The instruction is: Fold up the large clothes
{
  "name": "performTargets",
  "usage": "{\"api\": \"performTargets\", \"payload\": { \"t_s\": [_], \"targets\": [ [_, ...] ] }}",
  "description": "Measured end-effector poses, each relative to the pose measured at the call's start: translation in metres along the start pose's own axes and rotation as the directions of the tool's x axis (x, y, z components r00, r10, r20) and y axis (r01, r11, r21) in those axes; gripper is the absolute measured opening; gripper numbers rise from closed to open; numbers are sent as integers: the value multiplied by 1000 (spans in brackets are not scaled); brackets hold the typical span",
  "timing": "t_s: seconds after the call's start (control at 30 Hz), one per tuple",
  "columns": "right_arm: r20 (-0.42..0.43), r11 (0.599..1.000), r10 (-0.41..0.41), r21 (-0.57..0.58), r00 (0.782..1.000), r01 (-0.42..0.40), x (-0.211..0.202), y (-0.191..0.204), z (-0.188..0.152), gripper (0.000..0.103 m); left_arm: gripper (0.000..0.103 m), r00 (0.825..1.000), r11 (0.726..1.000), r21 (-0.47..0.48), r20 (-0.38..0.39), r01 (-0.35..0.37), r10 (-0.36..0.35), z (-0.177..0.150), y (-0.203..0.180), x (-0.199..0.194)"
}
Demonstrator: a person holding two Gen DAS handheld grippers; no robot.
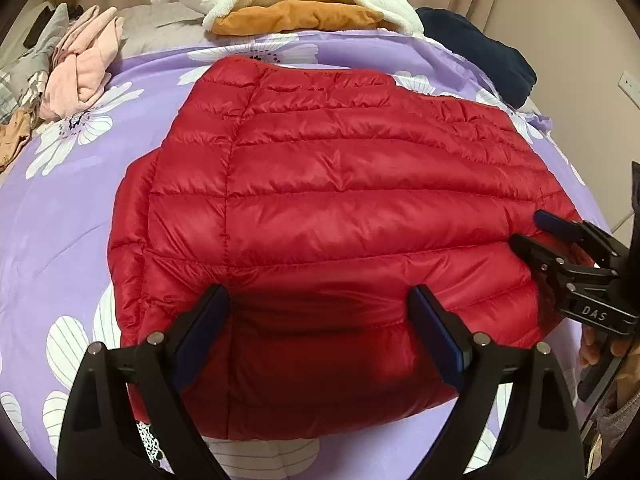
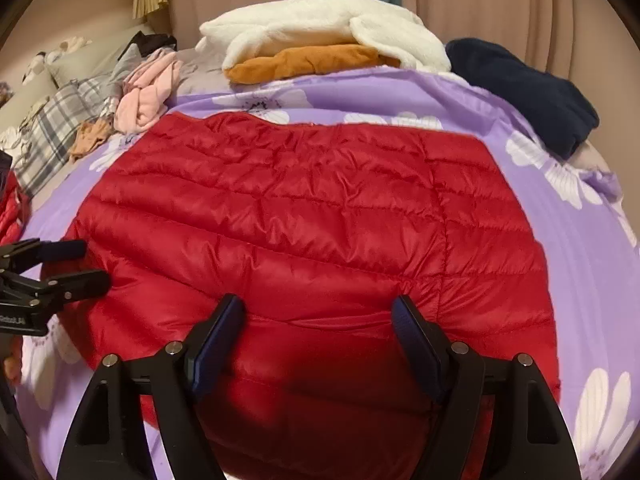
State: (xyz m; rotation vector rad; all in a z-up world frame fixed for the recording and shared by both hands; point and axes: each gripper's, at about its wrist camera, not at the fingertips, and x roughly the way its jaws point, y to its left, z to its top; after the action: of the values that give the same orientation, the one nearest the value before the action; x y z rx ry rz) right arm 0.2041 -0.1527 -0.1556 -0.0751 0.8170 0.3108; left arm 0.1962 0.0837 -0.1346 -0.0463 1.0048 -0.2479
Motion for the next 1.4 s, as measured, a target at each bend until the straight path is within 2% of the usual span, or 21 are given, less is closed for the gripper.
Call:
{"api": "performTargets", "payload": {
  "t_s": [0.13, 0.23, 0.4, 0.53, 0.6, 0.7, 0.87, 1.0, 1.03, 1.13, 1.23, 1.37, 1.4],
  "targets": [
    [-16, 1000, -7, 8, 1000, 7, -6, 2, 1, 77, 91, 999, 998, -53, 4, 41, -41, -2, 5, -15],
    [16, 999, 5, 36, 1000, -6, -28, 1, -1, 77, 91, 994, 986, -133, 57, 102, -95, -6, 21, -43],
    [89, 997, 37, 64, 995, -42, -62, -3, -5, 77, 91, 983, 941, -300, 140, 159, -122, -19, 68, -84],
    [108, 990, 94, 97, 990, -105, -72, -1, -6, 77, 92, 976, 879, -430, 154, 205, -153, -36, 101, -89],
    [106, 986, 115, 109, 988, -127, -71, 2, -5, 77, 92, 970, 840, -488, 152, 239, -188, -43, 112, -84],
    [110, 981, 151, 105, 982, -163, -70, 11, -4, 77, 92, 946, 748, -580, 174, 322, -272, -55, 128, -71],
    [96, 984, 156, 77, 983, -164, -60, 26, 1, 77, 93, 924, 670, -643, 186, 371, -334, -52, 137, -51],
    [93, 987, 140, 65, 986, -146, -51, 33, 4, 77, 94, 894, 588, -689, 213, 424, -395, -49, 142, -30],
    [95, 988, 137, 63, 986, -143, -50, 34, 4, 77, 94, 889, 577, -694, 215, 430, -403, -47, 143, -26],
    [105, 988, 138, 52, 985, -144, -48, 38, 8, 77, 95, 883, 568, -696, 220, 440, -414, -41, 145, -20],
    [116, 988, 141, 44, 983, -147, -47, 39, 13, 77, 101, 876, 566, -691, 217, 450, -431, -30, 144, -13],
    [129, 990, 133, 21, 983, -137, -43, 44, 28, 76, 102, 878, 586, -682, 183, 438, -442, -16, 141, 0],
    [131, 991, 128, 12, 983, -131, -42, 45, 32, 73, 102, 880, 590, -682, 175, 432, -442, -13, 140, 2]
  ]
}}
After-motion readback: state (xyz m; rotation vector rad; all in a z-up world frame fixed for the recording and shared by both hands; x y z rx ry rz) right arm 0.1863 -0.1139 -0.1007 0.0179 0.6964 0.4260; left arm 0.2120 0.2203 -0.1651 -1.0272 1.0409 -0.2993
